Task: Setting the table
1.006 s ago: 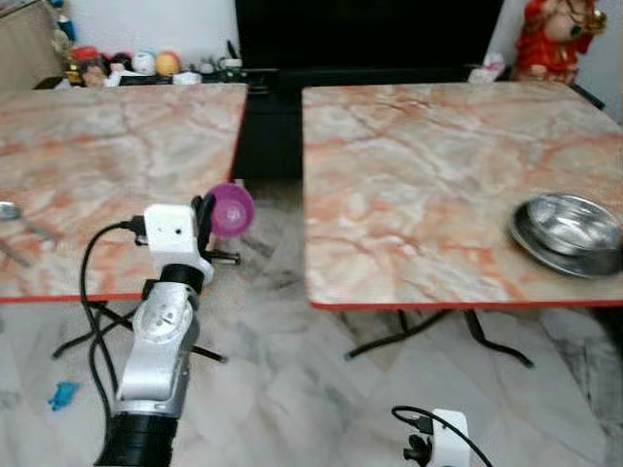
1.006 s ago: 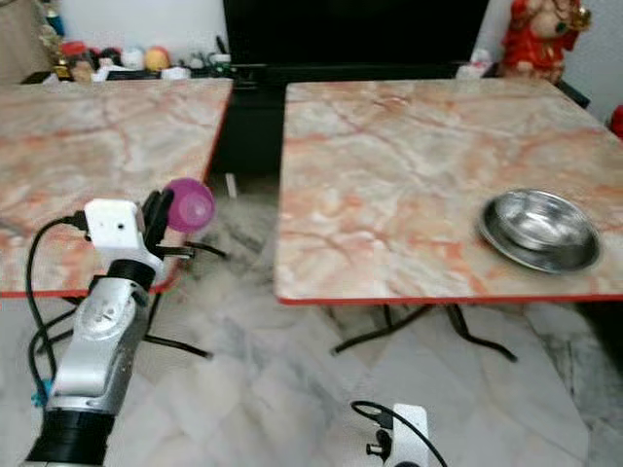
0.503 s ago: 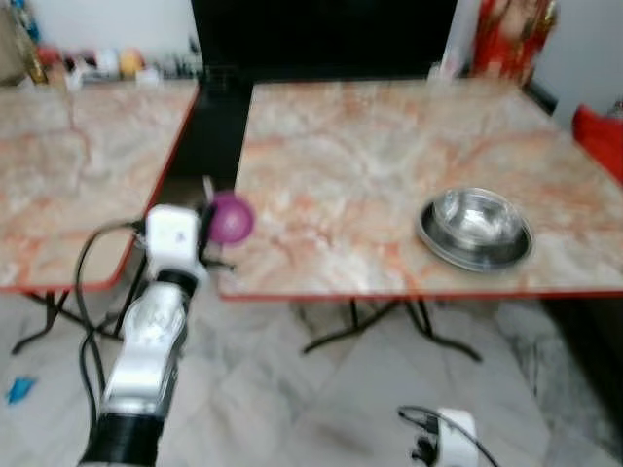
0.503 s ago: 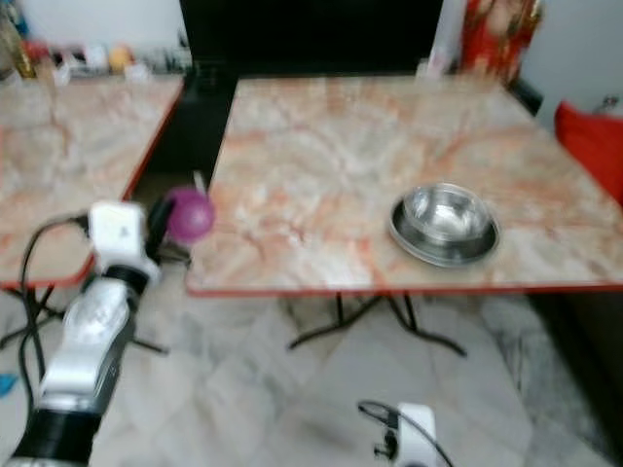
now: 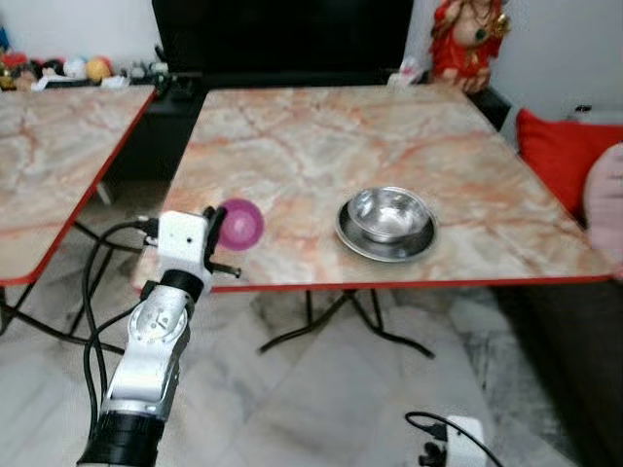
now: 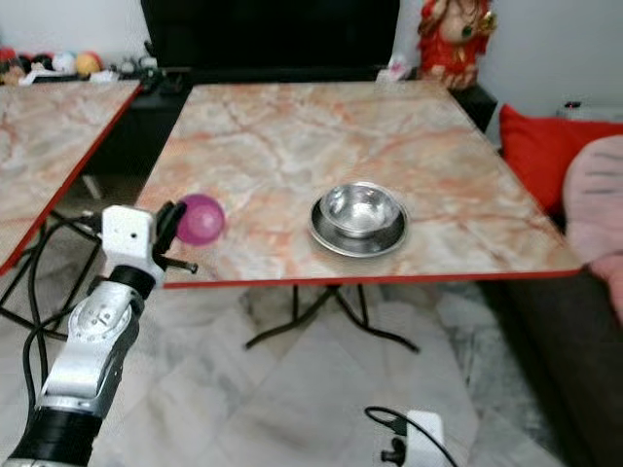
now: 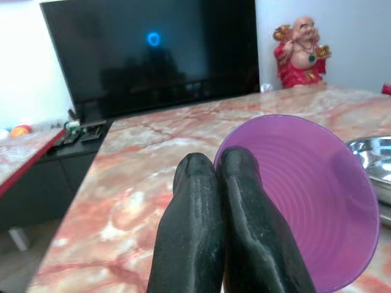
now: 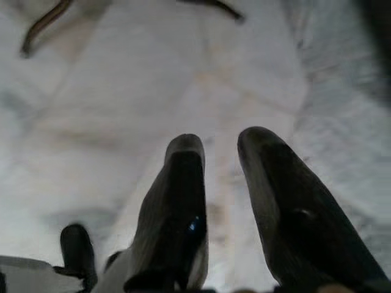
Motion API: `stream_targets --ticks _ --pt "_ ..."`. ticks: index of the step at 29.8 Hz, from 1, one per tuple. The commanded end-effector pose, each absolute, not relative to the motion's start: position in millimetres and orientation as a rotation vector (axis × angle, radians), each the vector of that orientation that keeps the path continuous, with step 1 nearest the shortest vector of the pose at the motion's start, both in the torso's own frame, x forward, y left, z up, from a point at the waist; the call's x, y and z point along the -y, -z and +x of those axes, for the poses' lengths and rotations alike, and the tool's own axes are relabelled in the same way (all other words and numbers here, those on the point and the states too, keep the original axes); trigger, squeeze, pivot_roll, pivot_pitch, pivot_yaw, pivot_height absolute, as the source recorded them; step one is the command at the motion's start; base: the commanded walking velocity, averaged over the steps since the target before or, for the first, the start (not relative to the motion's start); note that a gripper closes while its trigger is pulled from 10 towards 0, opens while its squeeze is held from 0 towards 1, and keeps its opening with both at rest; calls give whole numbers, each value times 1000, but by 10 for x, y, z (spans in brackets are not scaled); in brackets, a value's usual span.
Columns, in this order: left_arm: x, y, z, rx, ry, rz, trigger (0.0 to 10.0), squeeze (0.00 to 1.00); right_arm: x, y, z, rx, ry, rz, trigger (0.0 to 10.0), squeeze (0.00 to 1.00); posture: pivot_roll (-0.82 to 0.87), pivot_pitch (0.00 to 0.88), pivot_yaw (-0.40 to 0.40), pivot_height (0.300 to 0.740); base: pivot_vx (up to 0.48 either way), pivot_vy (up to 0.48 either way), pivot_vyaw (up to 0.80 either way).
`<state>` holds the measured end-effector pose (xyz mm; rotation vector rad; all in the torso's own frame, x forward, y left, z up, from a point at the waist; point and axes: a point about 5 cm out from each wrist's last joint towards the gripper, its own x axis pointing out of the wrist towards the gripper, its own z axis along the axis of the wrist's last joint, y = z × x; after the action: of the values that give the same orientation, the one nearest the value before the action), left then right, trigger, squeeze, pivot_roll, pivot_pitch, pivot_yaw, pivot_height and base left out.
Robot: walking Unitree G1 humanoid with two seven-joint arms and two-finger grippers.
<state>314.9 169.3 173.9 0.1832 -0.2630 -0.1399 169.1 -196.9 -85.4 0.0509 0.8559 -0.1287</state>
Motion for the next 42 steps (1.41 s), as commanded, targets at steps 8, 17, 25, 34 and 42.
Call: stream_targets --ticks 8,17,25,34,42 --pt "-1796 -1777 3176 262 96 165 10000 0 1883 860 1707 -857 112 63 10000 0 50 0 -18 736 0 -388 0" --pt "-1798 -1702 3203 206 100 62 10000 0 1881 858 1713 -856 116 71 10000 0 50 12 -18 736 0 -30 0" --pt "-1815 -1754 3217 219 90 20 10000 0 1883 855 1717 -854 117 74 10000 0 49 9 -18 736 0 0 0" --pt "-1866 -1760 3234 215 74 -12 10000 0 1881 858 1710 -855 115 72 10000 0 50 0 -16 736 0 0 0" --pt "-1843 -1797 3261 230 79 -30 10000 0 1867 864 1702 -857 121 78 10000 0 44 0 -9 736 222 0 0"
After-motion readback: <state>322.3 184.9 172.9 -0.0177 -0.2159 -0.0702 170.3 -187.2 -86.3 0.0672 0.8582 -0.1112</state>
